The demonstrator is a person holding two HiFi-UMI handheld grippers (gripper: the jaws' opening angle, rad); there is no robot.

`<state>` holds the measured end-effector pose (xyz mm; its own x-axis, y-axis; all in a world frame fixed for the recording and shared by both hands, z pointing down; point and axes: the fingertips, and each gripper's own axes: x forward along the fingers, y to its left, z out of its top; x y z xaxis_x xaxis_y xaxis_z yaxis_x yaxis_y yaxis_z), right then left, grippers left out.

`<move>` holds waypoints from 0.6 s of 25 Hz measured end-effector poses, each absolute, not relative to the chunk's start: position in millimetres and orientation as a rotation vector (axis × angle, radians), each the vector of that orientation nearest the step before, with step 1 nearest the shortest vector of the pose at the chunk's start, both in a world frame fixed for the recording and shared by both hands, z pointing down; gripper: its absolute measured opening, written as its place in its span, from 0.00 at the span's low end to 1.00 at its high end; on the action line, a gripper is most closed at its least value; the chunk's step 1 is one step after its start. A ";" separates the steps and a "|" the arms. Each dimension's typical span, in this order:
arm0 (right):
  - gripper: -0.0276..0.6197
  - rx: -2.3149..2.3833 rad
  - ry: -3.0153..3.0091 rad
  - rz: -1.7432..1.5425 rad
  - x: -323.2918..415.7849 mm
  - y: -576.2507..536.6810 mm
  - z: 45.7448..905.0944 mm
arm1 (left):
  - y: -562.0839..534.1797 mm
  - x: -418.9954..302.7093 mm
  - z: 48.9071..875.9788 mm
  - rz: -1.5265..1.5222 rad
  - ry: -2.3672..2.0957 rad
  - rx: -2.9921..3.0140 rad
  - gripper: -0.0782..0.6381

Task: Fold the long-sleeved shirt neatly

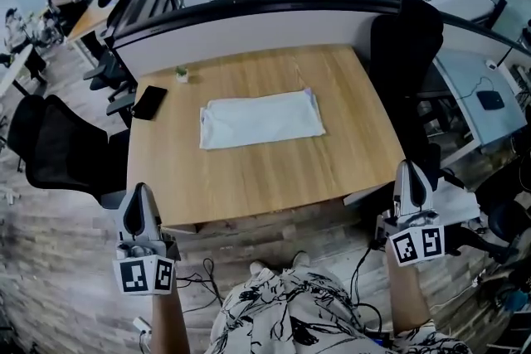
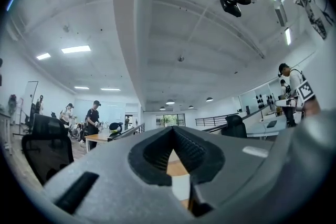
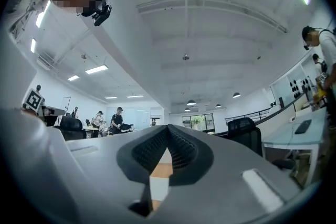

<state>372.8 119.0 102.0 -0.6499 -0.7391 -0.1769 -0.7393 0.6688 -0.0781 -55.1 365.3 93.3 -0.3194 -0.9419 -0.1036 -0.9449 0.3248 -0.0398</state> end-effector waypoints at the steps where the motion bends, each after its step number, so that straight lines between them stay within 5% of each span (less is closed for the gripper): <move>1: 0.05 -1.199 2.689 -0.002 374.7 118.8 101.9 | 365.9 -51.5 94.0 0.033 2.469 -1.759 0.11; 15: 0.05 -1.129 2.788 0.158 382.8 101.4 116.4 | 370.0 -25.9 128.7 -0.023 2.593 -1.642 0.11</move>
<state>382.8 101.4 116.4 -0.7119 -0.6841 -0.1588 -0.6977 0.7148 0.0485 -25.9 370.0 128.7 -0.4254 -0.9034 -0.0531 -0.9024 0.4279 -0.0512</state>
